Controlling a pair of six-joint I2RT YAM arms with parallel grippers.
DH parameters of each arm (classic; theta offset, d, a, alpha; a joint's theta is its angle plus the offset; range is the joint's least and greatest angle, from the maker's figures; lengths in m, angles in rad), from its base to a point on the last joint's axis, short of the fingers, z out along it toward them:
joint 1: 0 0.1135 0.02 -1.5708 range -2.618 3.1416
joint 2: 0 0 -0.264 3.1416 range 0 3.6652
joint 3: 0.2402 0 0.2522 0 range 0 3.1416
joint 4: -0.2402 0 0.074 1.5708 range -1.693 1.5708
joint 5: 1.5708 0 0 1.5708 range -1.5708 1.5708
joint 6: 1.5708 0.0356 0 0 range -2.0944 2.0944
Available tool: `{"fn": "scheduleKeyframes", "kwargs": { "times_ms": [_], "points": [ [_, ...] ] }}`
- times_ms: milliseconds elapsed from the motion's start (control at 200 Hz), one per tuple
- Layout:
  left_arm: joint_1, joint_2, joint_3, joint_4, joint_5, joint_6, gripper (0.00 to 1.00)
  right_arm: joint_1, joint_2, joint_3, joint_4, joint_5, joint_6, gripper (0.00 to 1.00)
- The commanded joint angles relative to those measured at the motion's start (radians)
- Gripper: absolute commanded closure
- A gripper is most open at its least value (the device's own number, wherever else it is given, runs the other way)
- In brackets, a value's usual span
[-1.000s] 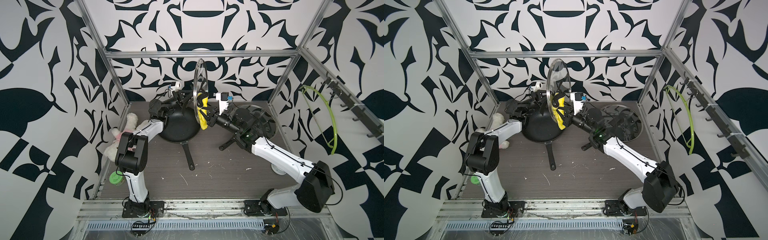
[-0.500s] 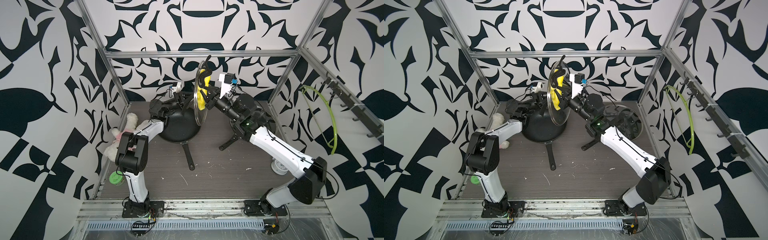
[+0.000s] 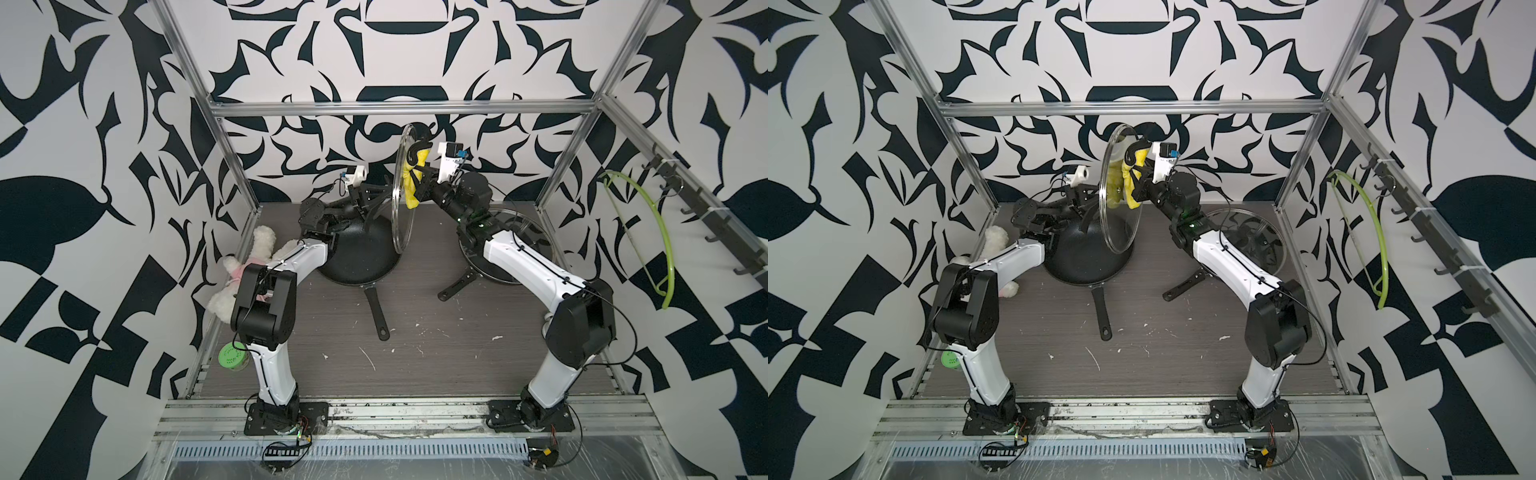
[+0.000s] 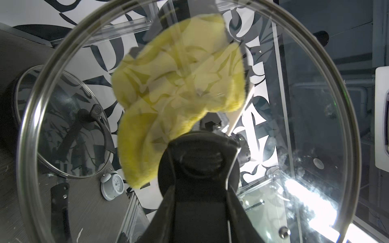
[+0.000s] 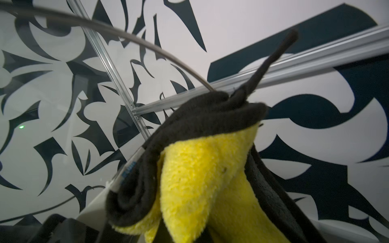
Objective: Wipe the pot lid with a cloth
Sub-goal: Wipe the pot lid.
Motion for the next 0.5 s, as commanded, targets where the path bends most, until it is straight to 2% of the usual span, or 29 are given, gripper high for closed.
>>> {"fn": "scheduleKeyframes", "kwargs": {
  "times_ms": [0, 265, 495],
  "points": [
    [-0.019, -0.106, 0.050, 0.141, -0.022, 0.013, 1.00, 0.006, -0.034, -0.063, 0.051, -0.014, 0.041, 1.00],
    [-0.019, -0.080, 0.068, 0.141, -0.028, 0.010, 1.00, 0.008, -0.124, -0.234, 0.116, -0.034, 0.099, 1.00],
    [-0.018, -0.077, 0.069, 0.139, -0.048, 0.051, 1.00, 0.007, -0.305, -0.317, 0.073, 0.047, 0.029, 1.00]
  ]
}}
